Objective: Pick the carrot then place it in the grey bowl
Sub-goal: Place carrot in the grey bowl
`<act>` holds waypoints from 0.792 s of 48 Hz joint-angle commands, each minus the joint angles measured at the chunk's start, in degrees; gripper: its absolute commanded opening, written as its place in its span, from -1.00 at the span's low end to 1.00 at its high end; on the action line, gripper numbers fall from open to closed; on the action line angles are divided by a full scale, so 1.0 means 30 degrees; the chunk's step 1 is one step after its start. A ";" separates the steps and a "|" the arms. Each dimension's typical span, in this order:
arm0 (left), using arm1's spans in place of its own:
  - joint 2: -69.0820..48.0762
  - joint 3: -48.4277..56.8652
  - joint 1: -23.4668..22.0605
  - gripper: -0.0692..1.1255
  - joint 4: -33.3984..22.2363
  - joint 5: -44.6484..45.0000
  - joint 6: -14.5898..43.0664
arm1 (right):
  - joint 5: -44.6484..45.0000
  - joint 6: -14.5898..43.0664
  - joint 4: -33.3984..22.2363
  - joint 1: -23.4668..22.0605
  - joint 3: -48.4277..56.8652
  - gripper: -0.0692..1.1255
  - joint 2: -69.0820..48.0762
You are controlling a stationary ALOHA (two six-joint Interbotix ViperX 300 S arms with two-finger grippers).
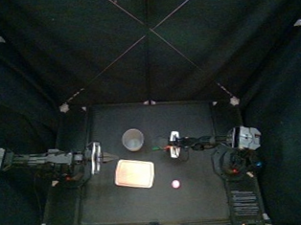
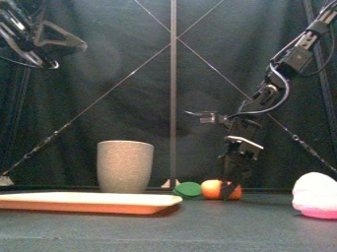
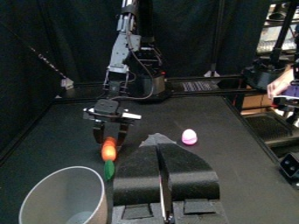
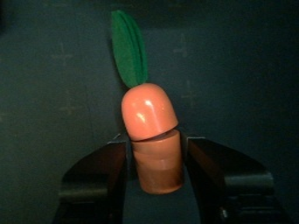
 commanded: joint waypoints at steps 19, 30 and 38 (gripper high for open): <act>0.0000 -0.0293 0.0029 -0.93 -0.0029 0.0205 0.0000 | 0.4893 0.0059 -0.0322 -0.0059 -0.3926 -0.48 -0.2256; 0.0000 -0.0322 0.0059 -0.93 -0.0029 0.0205 0.0000 | 0.6738 -0.0264 -0.0381 0.0352 -0.8232 -0.48 -0.2373; 0.0000 -0.0293 0.0059 -0.93 -0.0029 0.0234 0.0000 | 0.7061 -0.0293 -0.0410 0.0850 -1.1074 -0.48 -0.0820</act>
